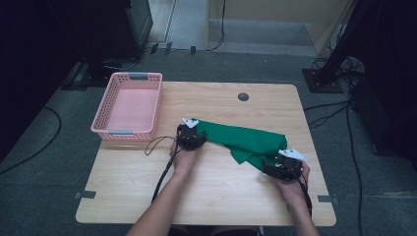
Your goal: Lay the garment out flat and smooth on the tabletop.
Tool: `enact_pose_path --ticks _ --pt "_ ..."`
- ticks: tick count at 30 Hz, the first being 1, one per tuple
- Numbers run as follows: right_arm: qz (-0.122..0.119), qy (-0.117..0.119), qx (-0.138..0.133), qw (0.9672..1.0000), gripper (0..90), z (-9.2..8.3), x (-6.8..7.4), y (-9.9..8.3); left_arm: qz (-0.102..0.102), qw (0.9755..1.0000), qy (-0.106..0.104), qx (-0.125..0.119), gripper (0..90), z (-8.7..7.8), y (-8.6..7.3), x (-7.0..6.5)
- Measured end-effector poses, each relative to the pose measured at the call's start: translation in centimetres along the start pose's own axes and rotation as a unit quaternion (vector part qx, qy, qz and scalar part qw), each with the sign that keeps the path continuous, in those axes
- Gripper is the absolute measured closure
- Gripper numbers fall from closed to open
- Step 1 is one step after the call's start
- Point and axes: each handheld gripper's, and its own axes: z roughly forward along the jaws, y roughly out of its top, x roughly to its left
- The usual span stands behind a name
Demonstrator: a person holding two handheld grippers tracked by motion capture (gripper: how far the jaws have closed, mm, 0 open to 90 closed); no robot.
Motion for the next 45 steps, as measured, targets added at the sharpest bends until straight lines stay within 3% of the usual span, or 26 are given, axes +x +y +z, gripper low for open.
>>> enact_pose_path --ticks 4,7,23,45 --pt "0.0 -0.001 0.0 1.0 13.3 0.0 0.0 0.0 0.018 0.9998 -0.004 -0.001 82.4 -0.4 -0.3 -0.3" --pt "0.001 -0.001 0.0 1.0 13.3 0.0 0.0 0.0 0.027 0.9996 -0.009 -0.002 85.6 -0.9 -0.5 -0.2" --pt "-0.007 0.004 0.0 1.0 13.6 -0.3 0.3 -0.3 0.042 0.9988 -0.024 -0.005 86.1 -4.0 -2.2 1.2" --pt "-0.025 0.026 0.002 0.9994 13.8 -1.8 2.1 -1.7 0.044 0.9982 -0.037 -0.018 85.6 -8.2 -5.1 3.2"
